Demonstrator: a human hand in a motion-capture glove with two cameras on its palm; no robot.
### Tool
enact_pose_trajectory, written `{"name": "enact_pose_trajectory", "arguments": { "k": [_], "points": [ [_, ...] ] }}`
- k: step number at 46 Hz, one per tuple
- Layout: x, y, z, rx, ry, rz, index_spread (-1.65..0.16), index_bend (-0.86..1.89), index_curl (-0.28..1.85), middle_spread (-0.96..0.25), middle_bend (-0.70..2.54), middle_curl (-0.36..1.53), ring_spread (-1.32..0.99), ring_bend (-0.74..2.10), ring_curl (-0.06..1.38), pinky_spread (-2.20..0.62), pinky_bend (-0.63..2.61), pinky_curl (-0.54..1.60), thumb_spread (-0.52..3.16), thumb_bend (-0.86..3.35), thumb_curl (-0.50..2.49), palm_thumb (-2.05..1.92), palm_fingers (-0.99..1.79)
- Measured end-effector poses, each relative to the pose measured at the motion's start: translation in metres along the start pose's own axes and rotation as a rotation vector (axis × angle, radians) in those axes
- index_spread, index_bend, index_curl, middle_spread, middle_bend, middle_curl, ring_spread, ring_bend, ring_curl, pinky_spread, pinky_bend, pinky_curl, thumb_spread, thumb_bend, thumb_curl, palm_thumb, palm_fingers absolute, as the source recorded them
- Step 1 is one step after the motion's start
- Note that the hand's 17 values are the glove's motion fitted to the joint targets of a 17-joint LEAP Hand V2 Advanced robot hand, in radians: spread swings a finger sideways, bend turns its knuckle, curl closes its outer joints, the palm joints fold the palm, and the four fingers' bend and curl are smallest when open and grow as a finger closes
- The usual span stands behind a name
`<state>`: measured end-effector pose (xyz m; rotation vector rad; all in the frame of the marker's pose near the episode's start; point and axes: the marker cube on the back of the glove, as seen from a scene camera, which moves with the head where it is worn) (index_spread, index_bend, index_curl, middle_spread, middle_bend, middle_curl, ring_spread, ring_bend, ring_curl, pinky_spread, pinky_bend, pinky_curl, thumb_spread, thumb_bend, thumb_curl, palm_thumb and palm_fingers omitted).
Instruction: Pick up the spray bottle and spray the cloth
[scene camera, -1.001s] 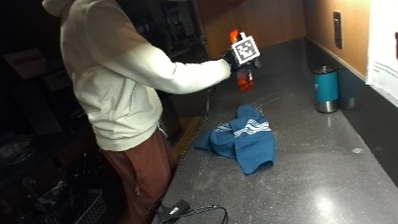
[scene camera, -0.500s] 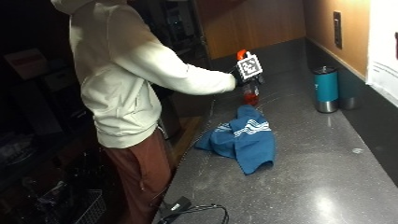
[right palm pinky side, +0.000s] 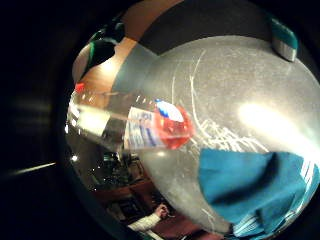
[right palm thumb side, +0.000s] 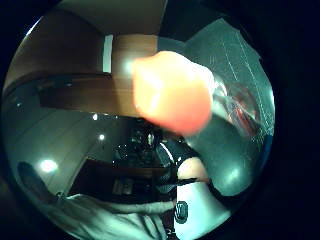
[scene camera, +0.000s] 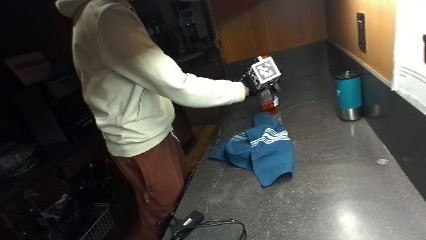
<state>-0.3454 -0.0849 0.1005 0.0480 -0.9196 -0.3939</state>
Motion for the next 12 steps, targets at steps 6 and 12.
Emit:
{"name": "enact_pose_trajectory", "arguments": {
  "k": [6, 12],
  "points": [
    [-0.004, 0.018, -0.031, 0.032, 0.063, -0.075, -0.34, 0.07, 0.29, -0.08, 0.17, 0.36, -0.11, 0.32, 0.35, 0.00, 0.47, 0.38, 0.79, -0.05, 0.50, 0.65, 0.38],
    [-0.012, 0.030, -0.064, 0.068, 0.101, -0.102, -0.35, 0.10, 0.26, -0.07, 0.19, 0.35, -0.09, 0.34, 0.35, 0.03, 0.48, 0.38, 0.82, -0.05, 0.46, 0.62, 0.35]
  ]
}}
